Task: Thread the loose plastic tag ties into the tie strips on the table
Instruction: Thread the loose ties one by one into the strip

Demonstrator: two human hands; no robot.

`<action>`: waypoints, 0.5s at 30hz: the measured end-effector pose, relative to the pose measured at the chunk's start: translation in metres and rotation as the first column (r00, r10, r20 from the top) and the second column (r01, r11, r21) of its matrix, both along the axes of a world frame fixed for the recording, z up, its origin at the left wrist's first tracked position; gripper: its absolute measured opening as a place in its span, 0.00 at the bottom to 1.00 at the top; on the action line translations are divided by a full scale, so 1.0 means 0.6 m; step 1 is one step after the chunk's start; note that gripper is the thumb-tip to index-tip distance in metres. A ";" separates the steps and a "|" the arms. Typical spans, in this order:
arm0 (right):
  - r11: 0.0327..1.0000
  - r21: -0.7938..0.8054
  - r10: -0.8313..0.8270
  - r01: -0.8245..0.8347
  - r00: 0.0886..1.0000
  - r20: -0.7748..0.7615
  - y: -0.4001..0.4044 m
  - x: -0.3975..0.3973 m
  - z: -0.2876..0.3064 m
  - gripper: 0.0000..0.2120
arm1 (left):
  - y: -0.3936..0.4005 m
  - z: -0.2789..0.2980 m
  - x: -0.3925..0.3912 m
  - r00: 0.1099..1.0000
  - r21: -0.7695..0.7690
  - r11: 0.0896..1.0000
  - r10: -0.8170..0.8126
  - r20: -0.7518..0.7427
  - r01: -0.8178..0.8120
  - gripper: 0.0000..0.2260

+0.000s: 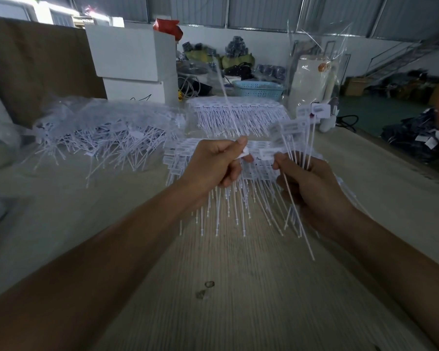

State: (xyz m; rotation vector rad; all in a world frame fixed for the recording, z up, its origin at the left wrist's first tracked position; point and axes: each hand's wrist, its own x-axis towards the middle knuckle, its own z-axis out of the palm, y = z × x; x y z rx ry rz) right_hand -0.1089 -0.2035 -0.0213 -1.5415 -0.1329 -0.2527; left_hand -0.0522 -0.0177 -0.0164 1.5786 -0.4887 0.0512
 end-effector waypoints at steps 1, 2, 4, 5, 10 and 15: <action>1.000 0.018 -0.009 0.010 1.000 -0.019 -0.003 0.002 0.000 0.13 | 0.002 -0.001 0.002 1.000 0.012 1.000 0.013 0.009 -0.013 0.15; 0.999 0.031 -0.014 0.015 0.999 -0.033 -0.006 0.005 -0.001 0.13 | 0.004 -0.001 0.003 0.999 0.030 0.999 0.025 0.019 -0.026 0.13; 0.999 0.053 -0.009 0.011 0.999 -0.047 -0.011 0.009 -0.004 0.13 | 0.005 -0.001 0.004 0.998 0.084 0.995 0.048 0.044 -0.052 0.11; 0.998 0.062 -0.002 0.005 0.999 -0.049 -0.012 0.010 -0.004 0.14 | 0.004 0.000 0.004 0.997 0.119 0.991 0.053 0.064 -0.061 0.10; 0.997 0.072 0.033 -0.029 0.998 -0.053 -0.010 0.008 -0.003 0.14 | -0.003 -0.003 -0.003 0.993 0.264 0.962 0.048 0.104 -0.074 0.13; 0.998 -0.062 -0.014 0.012 1.000 -0.026 -0.002 0.001 -0.004 0.12 | -0.016 0.002 -0.014 0.980 -0.137 0.980 -0.158 -0.124 0.141 0.12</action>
